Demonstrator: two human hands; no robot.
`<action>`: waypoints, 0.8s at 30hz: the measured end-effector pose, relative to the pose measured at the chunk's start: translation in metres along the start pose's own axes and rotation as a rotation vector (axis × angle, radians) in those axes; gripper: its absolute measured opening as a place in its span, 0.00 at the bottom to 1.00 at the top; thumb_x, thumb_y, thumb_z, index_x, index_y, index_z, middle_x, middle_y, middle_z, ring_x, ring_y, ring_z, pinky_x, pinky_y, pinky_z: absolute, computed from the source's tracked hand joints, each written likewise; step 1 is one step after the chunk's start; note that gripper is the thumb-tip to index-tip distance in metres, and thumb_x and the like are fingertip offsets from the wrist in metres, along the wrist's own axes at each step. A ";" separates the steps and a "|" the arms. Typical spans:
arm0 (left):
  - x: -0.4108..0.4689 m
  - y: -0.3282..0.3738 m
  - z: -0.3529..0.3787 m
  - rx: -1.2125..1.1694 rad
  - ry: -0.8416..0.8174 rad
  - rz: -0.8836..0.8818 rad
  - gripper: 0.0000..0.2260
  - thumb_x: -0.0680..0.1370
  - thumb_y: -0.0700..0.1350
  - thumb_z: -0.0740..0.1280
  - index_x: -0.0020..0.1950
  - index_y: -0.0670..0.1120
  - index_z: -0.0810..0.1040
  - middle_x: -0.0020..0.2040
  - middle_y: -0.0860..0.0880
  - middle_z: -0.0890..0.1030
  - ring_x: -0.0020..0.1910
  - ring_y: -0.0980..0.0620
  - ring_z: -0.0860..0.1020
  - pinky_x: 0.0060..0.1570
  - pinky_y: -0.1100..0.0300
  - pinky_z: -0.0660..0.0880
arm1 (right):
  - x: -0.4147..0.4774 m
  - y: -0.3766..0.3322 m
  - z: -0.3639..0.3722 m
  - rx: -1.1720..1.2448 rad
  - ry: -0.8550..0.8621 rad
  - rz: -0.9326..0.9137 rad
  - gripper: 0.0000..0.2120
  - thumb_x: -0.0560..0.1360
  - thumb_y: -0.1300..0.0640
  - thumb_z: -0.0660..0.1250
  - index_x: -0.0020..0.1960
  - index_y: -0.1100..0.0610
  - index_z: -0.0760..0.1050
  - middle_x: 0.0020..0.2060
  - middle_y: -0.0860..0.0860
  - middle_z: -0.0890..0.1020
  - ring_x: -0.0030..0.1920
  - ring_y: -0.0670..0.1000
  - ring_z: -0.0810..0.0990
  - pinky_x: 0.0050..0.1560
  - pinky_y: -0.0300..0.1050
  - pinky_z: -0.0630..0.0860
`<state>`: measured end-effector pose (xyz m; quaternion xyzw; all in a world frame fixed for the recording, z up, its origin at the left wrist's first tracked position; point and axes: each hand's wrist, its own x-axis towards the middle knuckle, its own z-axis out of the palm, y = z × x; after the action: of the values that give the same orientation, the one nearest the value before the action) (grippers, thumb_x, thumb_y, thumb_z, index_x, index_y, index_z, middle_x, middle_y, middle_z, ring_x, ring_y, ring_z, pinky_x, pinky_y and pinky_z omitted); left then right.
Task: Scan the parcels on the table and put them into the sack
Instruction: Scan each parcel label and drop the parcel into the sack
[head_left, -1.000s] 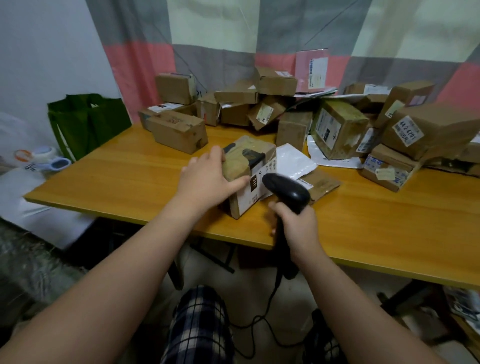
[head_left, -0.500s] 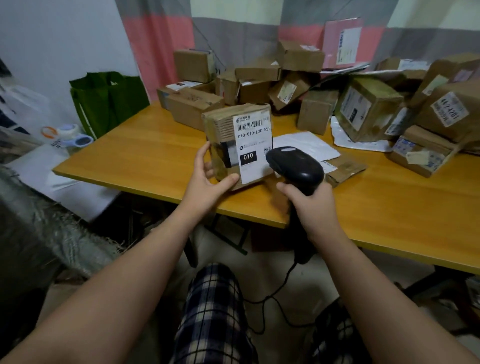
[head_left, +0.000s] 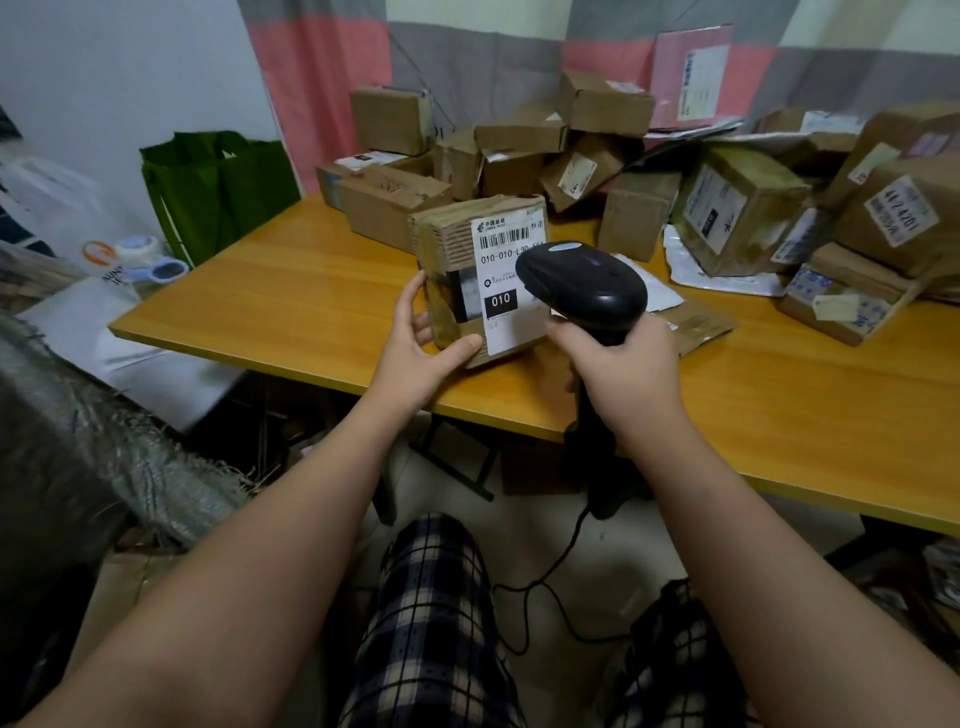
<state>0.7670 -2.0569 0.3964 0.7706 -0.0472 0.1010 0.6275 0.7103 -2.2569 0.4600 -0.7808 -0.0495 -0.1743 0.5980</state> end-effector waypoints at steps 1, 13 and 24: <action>0.000 0.000 0.000 0.000 -0.001 0.002 0.41 0.71 0.45 0.76 0.75 0.59 0.54 0.62 0.51 0.75 0.62 0.53 0.76 0.63 0.52 0.73 | -0.001 0.000 0.000 -0.010 -0.002 -0.007 0.06 0.70 0.52 0.74 0.40 0.46 0.77 0.27 0.43 0.77 0.36 0.52 0.81 0.40 0.43 0.74; -0.055 0.007 -0.037 -0.090 0.171 0.026 0.37 0.71 0.47 0.75 0.69 0.72 0.59 0.64 0.51 0.74 0.59 0.59 0.77 0.54 0.64 0.76 | -0.028 -0.003 0.019 0.101 -0.190 -0.012 0.06 0.70 0.55 0.74 0.41 0.48 0.78 0.30 0.45 0.81 0.36 0.45 0.81 0.36 0.39 0.77; -0.264 -0.034 -0.180 0.339 0.743 -0.214 0.39 0.69 0.49 0.76 0.71 0.69 0.59 0.70 0.50 0.71 0.68 0.56 0.70 0.68 0.55 0.69 | -0.129 -0.004 0.180 0.098 -0.782 0.088 0.07 0.69 0.58 0.76 0.45 0.53 0.81 0.38 0.47 0.84 0.43 0.44 0.82 0.45 0.43 0.79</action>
<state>0.4986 -1.8878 0.3414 0.7746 0.2799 0.3124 0.4734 0.6270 -2.0677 0.3811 -0.7602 -0.2484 0.1645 0.5774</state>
